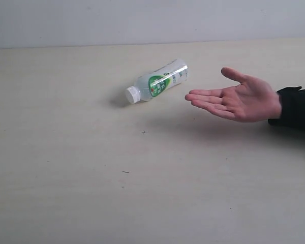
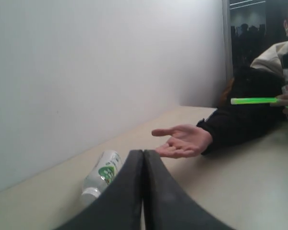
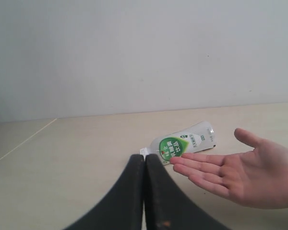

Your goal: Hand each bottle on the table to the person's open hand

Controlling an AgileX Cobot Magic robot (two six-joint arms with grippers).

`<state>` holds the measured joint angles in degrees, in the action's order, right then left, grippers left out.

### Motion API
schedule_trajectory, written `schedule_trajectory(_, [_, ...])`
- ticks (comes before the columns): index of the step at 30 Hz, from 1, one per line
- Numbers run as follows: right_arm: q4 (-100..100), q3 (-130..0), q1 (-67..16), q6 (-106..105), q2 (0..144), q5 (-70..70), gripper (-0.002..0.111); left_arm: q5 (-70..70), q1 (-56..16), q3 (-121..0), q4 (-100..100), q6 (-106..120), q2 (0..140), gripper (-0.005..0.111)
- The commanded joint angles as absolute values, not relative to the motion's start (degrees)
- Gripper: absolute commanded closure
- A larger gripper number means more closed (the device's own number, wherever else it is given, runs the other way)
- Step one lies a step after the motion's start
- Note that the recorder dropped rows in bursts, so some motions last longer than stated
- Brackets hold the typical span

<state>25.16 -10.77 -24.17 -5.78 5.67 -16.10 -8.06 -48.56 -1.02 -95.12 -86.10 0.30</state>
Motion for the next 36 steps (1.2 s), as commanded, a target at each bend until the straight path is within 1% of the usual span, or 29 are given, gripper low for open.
schedule_trajectory(1, [25.10, -10.67, -23.96, -5.97, 5.38, -15.31, 0.108, -7.17, -48.48, 0.00, -94.28, -86.07, 0.00, 0.107])
schedule_trajectory(14, [25.10, -10.67, -23.96, -5.97, 5.38, -15.31, 0.108, -6.68, -48.48, 0.00, -94.12, -86.07, 0.00, 0.107])
schedule_trajectory(22, [25.10, -10.67, -23.96, -5.97, 5.38, -15.31, 0.108, 1.80, -48.48, -0.39, -96.68, -85.76, 0.00, 0.107])
schedule_trajectory(26, [25.10, -10.67, -23.96, -5.97, 5.38, -15.31, 0.108, 3.20, -48.48, -0.43, -96.68, -85.64, 0.00, 0.107])
schedule_trajectory(33, [25.10, -10.67, -23.96, -5.97, 5.38, -15.31, 0.108, -3.80, -48.48, -0.79, -96.74, -86.53, 0.00, 0.107])
schedule_trajectory(36, [25.10, -10.67, -23.96, -5.97, 5.38, -15.31, 0.108, -4.05, -48.48, -0.79, -94.19, -90.08, 0.00, 0.107])
